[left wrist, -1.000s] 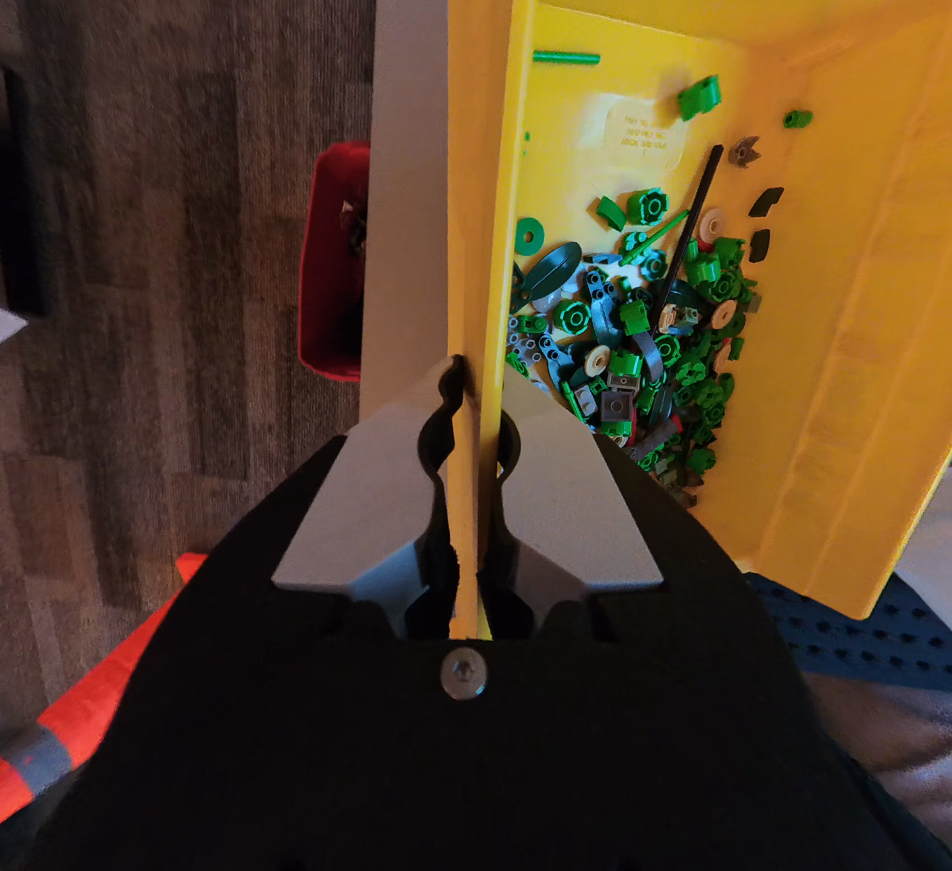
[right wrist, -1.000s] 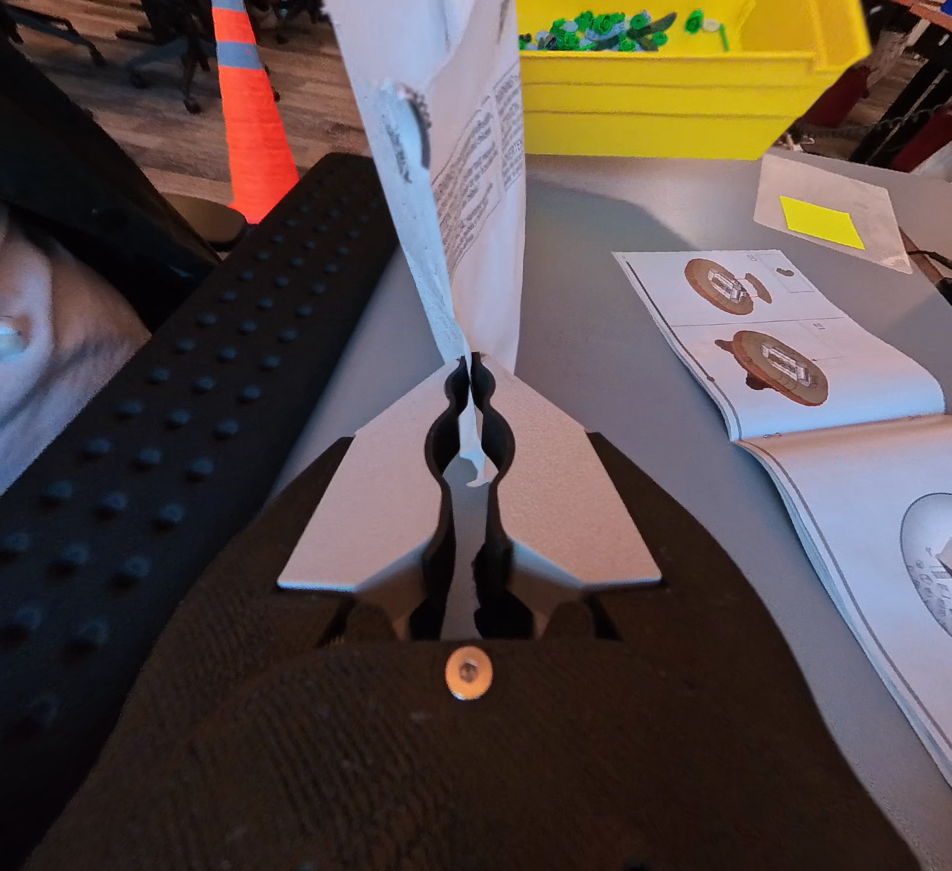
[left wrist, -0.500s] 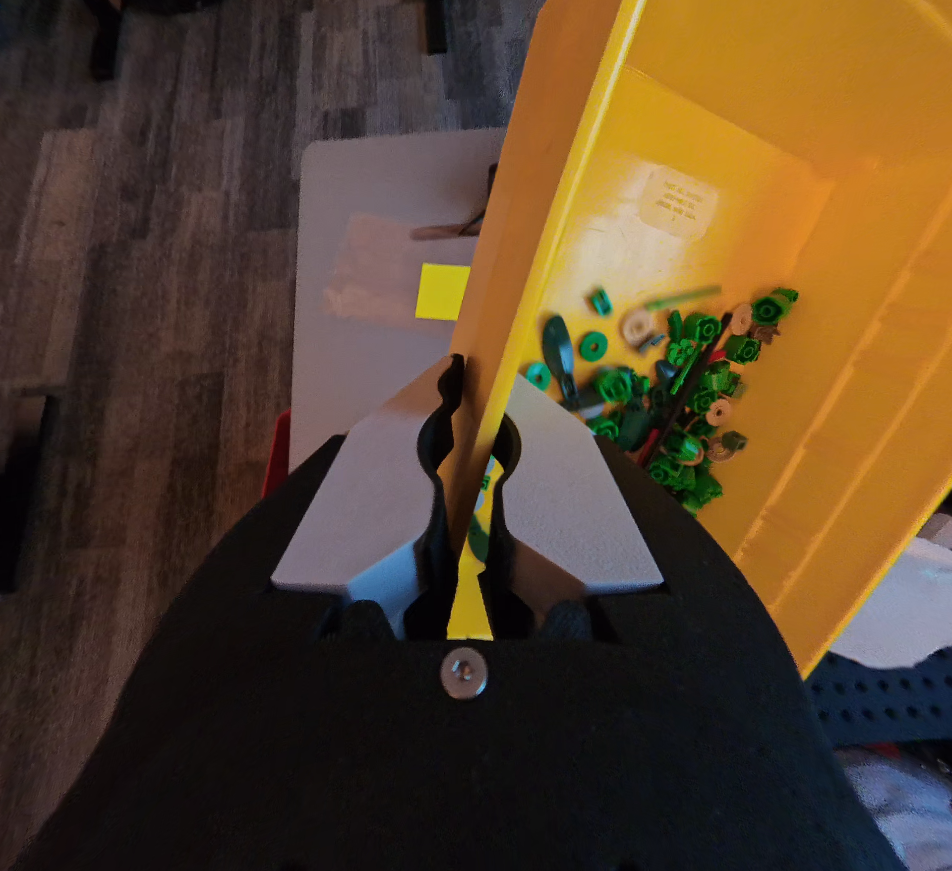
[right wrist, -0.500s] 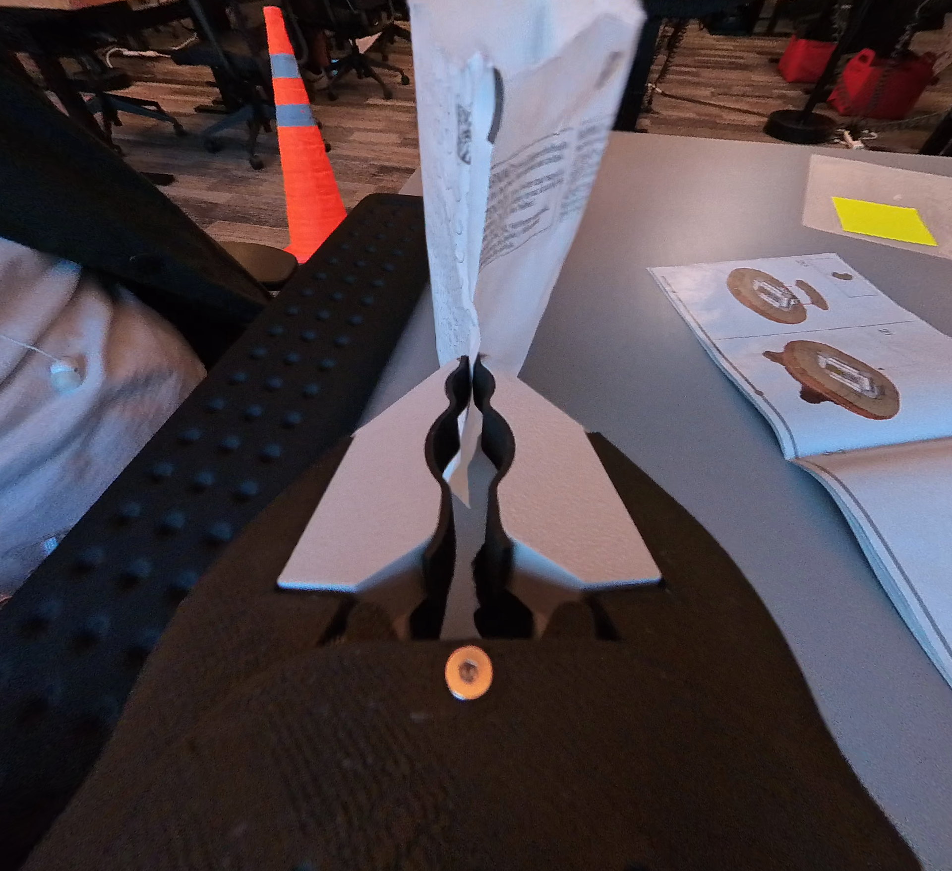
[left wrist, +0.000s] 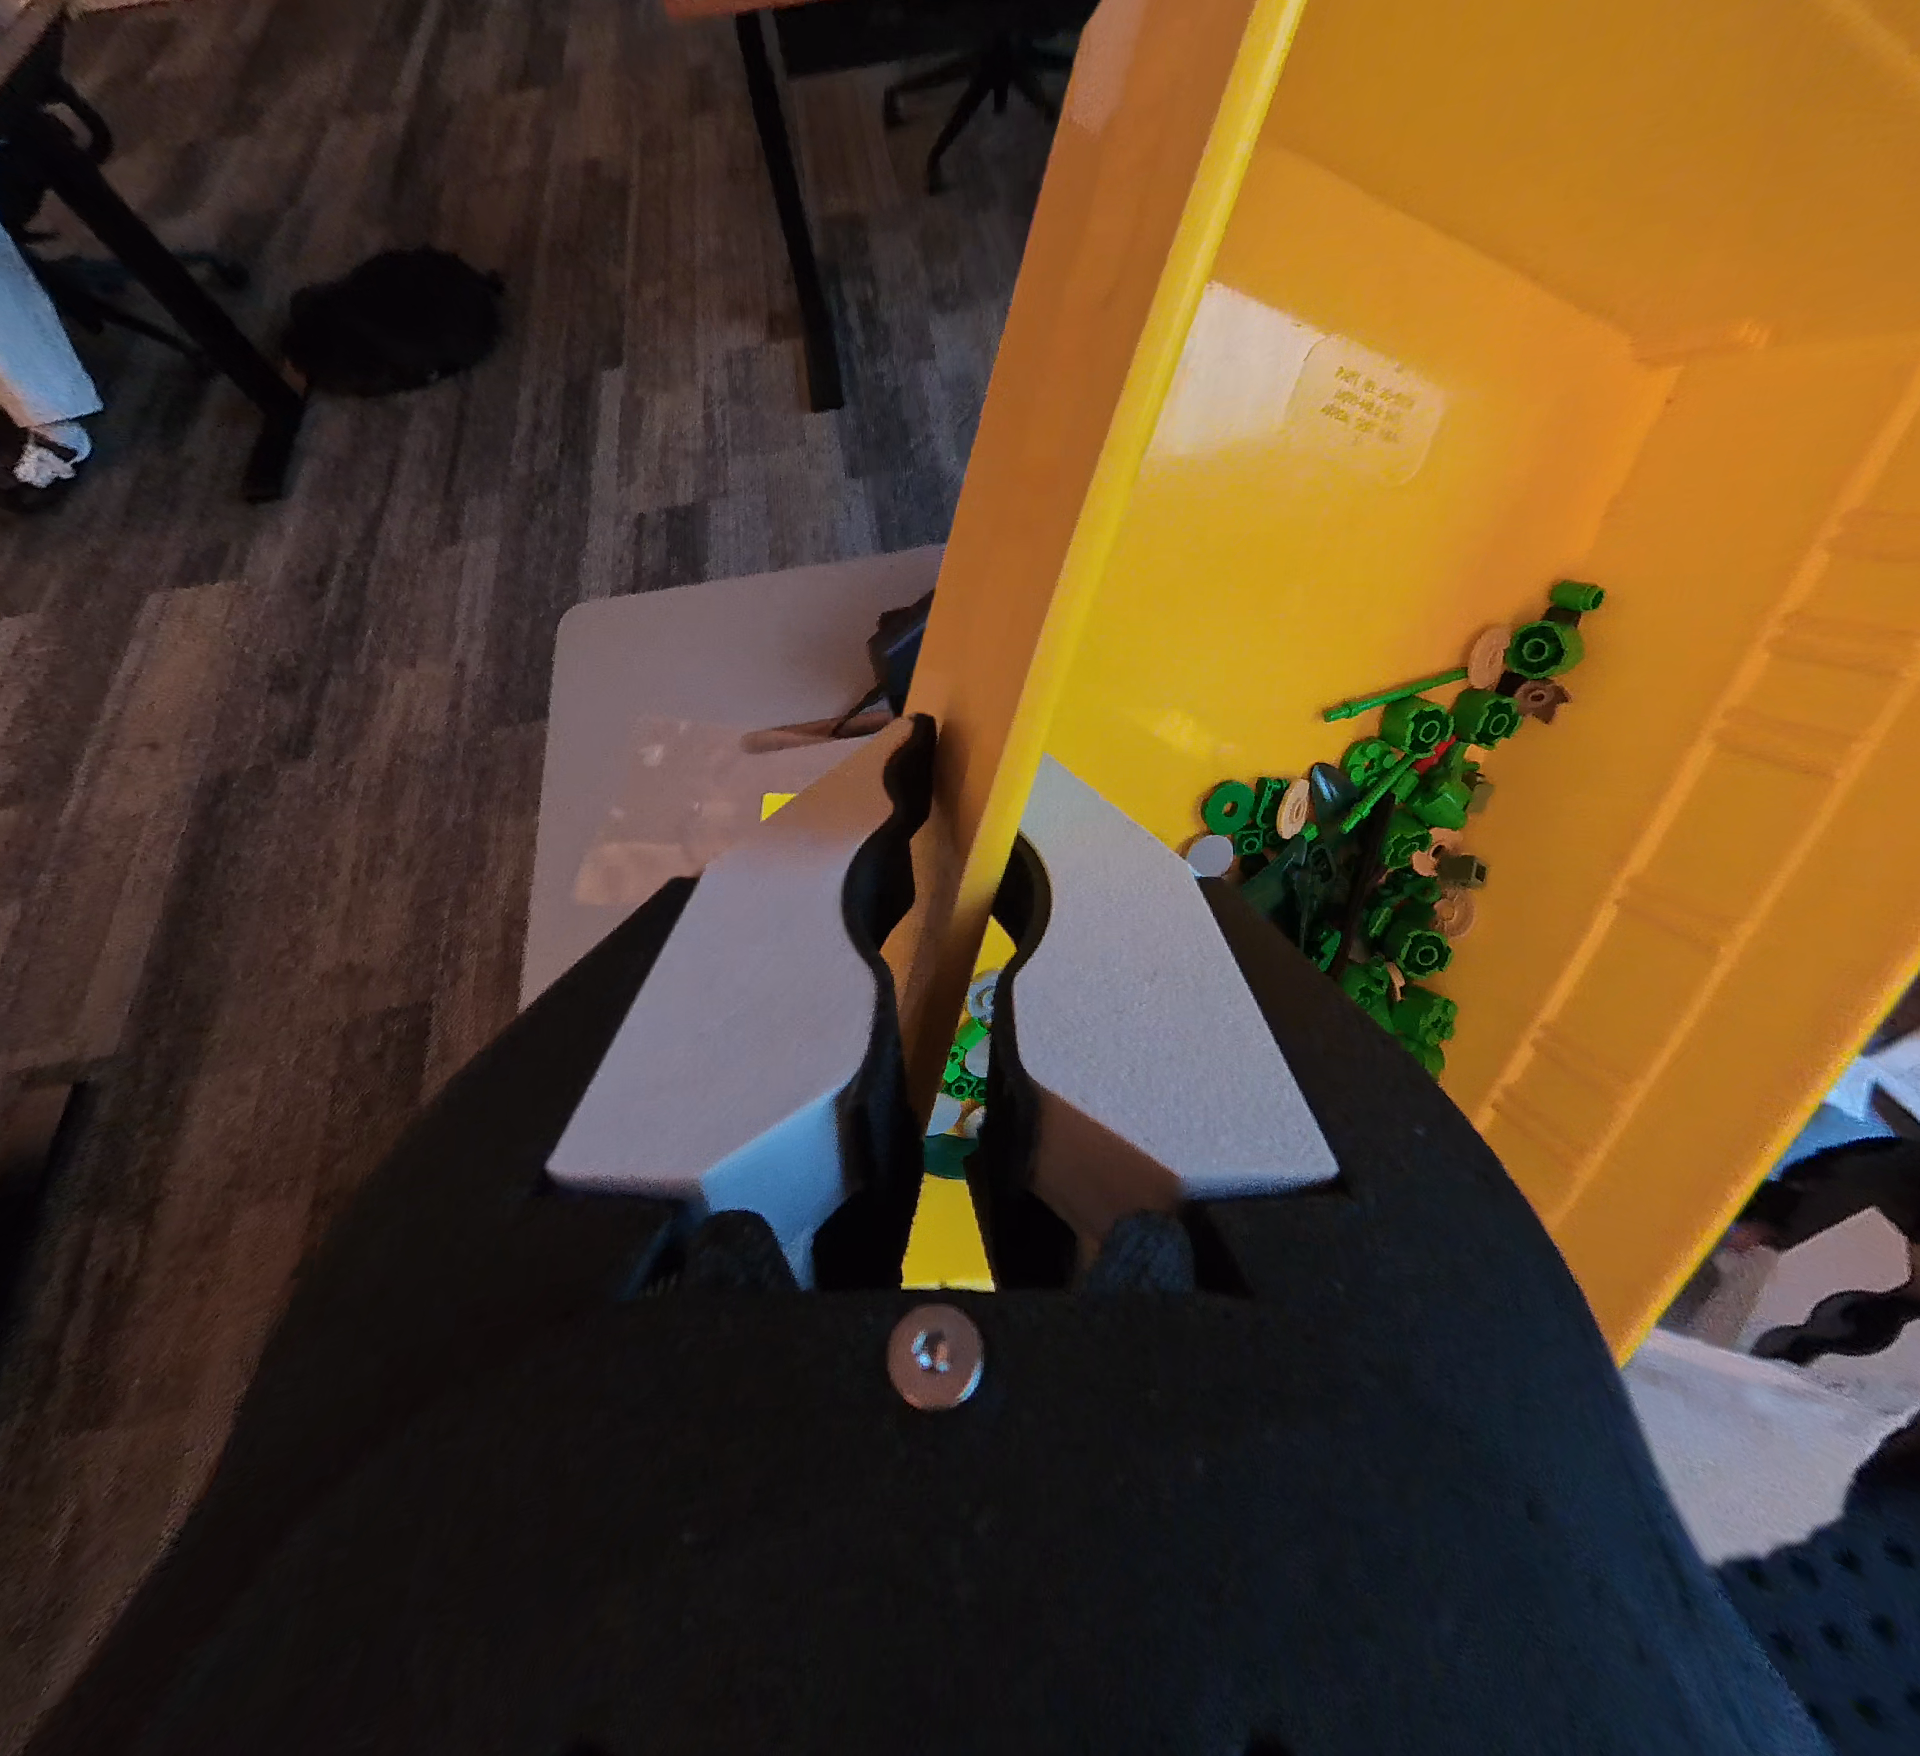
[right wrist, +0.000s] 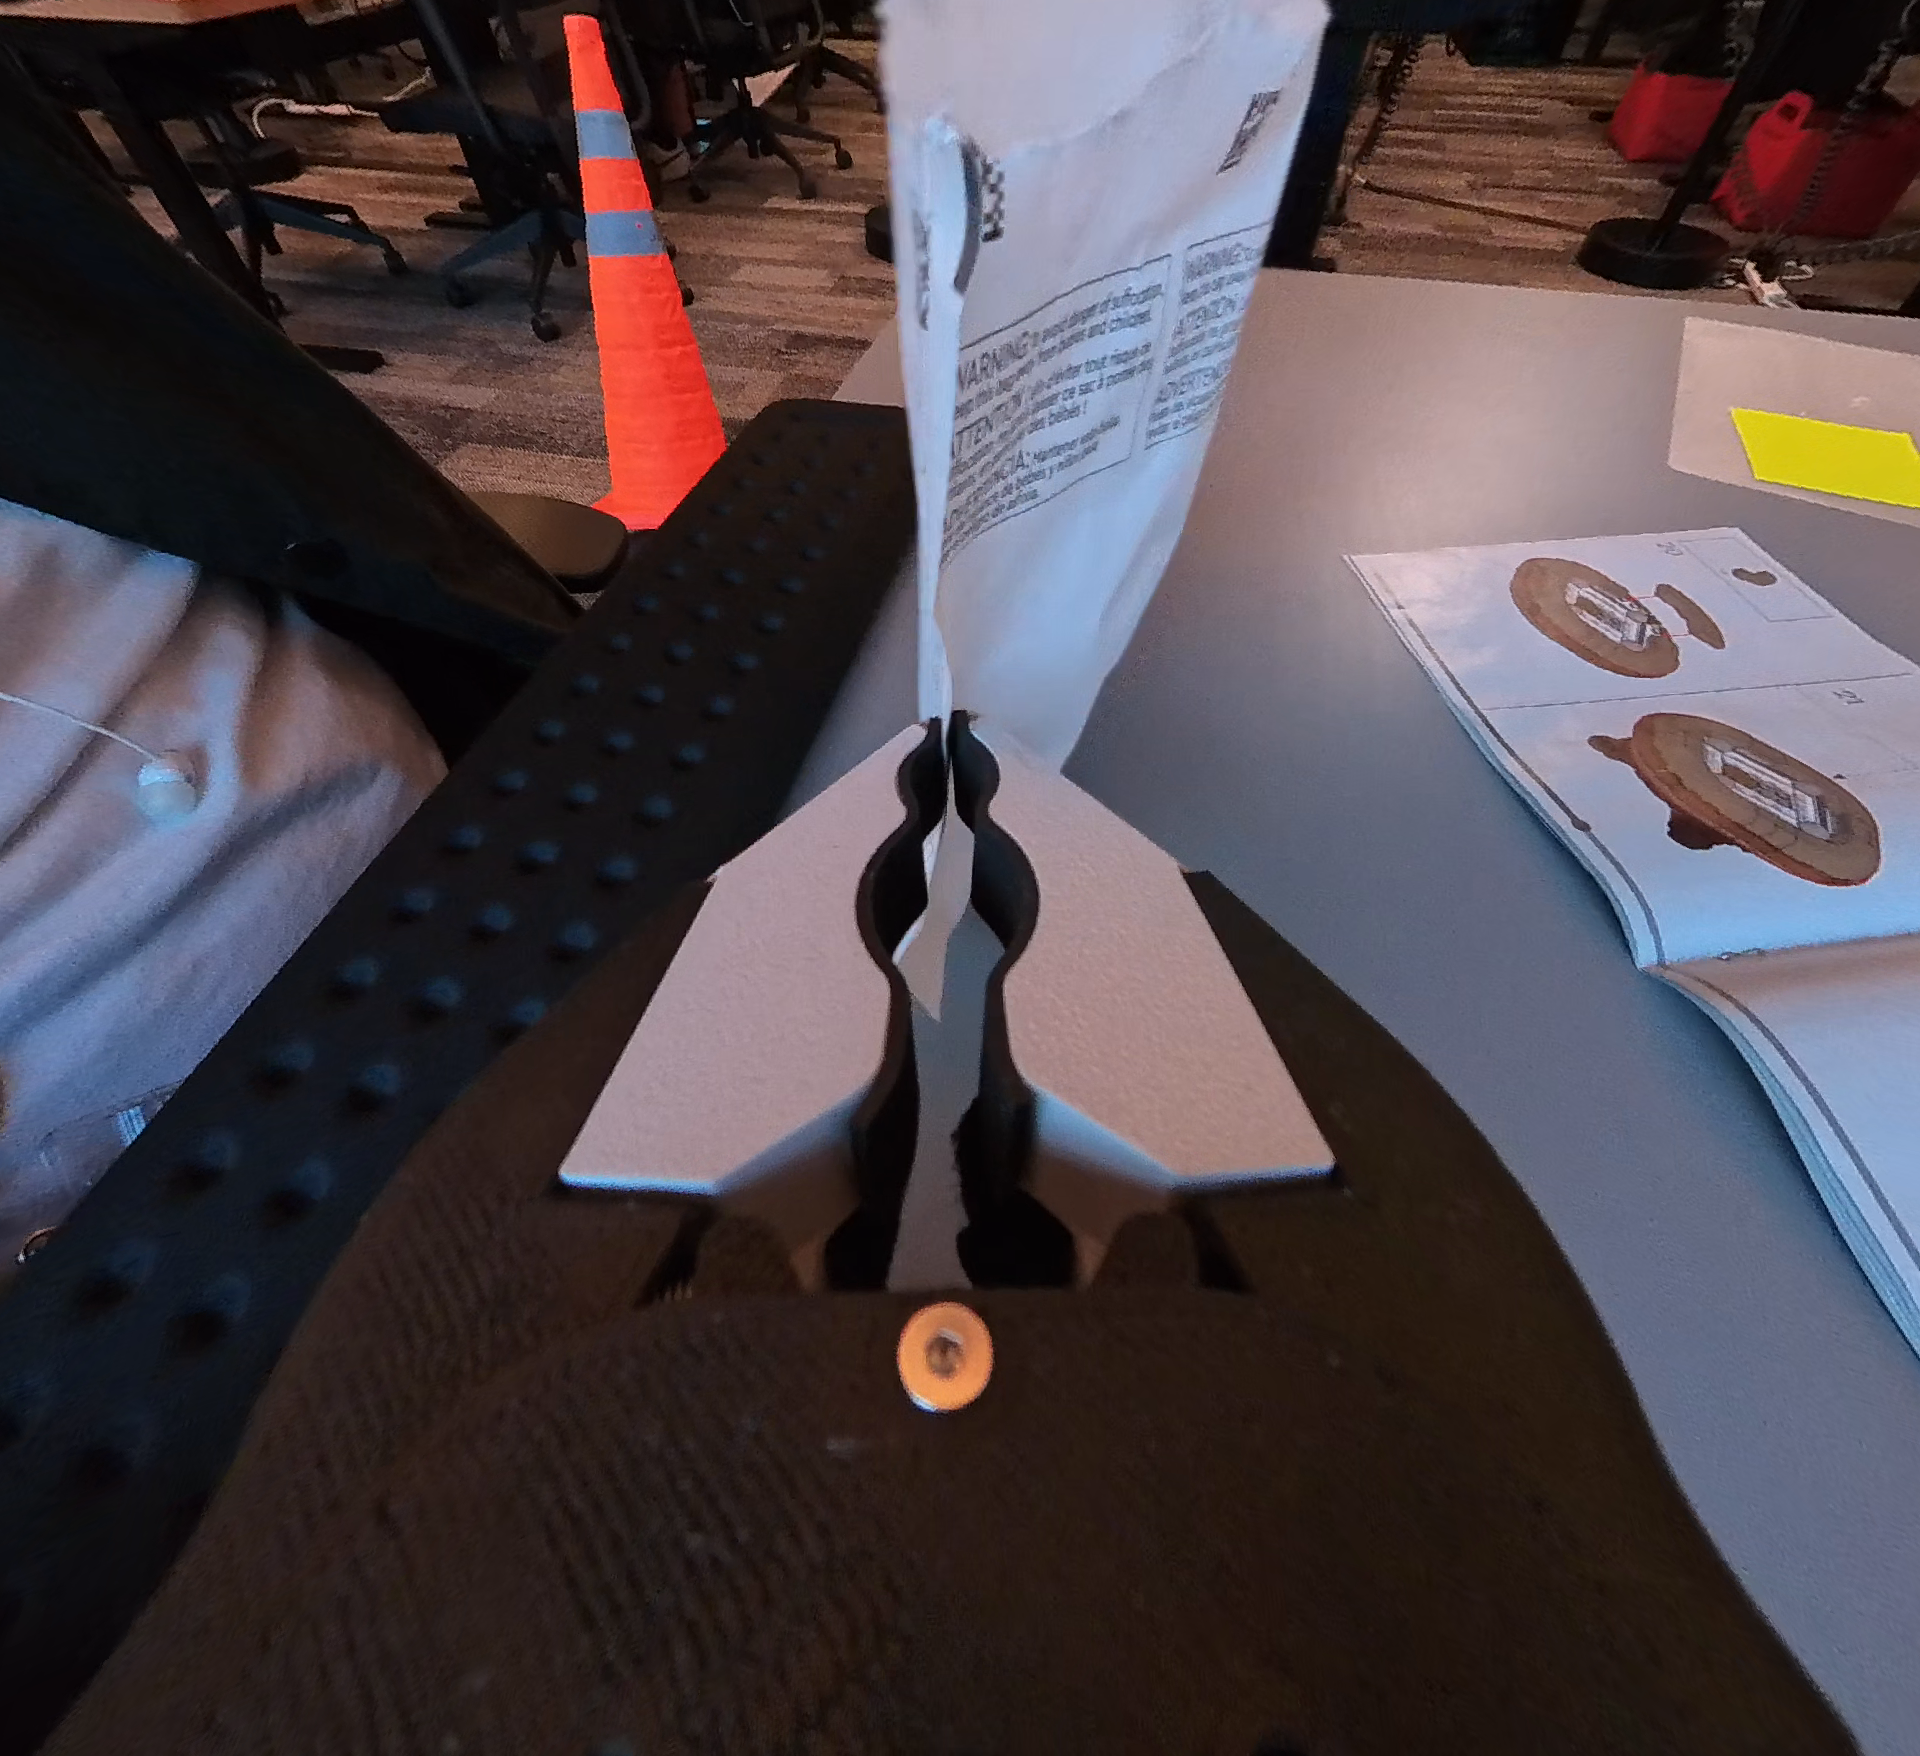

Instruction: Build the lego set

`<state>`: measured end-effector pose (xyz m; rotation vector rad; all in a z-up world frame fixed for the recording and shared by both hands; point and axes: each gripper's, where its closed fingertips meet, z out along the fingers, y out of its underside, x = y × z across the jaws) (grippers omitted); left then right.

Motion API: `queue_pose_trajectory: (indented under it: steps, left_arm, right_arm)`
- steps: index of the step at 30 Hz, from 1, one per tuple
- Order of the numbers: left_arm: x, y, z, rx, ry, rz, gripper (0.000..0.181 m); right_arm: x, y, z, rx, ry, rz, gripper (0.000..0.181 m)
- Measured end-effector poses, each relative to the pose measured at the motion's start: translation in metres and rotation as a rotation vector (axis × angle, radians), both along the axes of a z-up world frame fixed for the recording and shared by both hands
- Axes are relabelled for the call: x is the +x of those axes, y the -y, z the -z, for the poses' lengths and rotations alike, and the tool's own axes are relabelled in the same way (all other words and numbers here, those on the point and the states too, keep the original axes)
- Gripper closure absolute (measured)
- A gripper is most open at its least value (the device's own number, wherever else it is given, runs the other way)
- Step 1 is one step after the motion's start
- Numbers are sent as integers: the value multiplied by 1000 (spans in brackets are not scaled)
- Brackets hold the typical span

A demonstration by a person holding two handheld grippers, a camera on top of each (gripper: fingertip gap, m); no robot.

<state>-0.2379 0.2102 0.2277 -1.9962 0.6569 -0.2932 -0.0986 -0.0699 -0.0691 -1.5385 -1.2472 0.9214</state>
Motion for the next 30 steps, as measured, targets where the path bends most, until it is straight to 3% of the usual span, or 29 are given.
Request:
queue_pose_trajectory:
  steps: [6, 12, 19, 25, 30]
  left_arm:
    - [24, 18, 3, 8, 108, 90, 176]
    - [29, 39, 8, -6, 198, 158, 176]
    - [28, 61, 13, 54, 221, 180, 176]
    - [27, 62, 32, 100, 210, 154, 176]
    - [30, 50, 45, 28, 174, 148, 176]
  right_arm:
    - [-4, -1, 4, -43, 3, 6, 181]
    - [-2, -3, -3, -203, -113, -9, 181]
    - [1, -7, -2, -131, -95, 10, 181]
    - [0, -7, 3, -124, -69, 10, 181]
    - [-1, -6, 5, -131, -63, -1, 181]
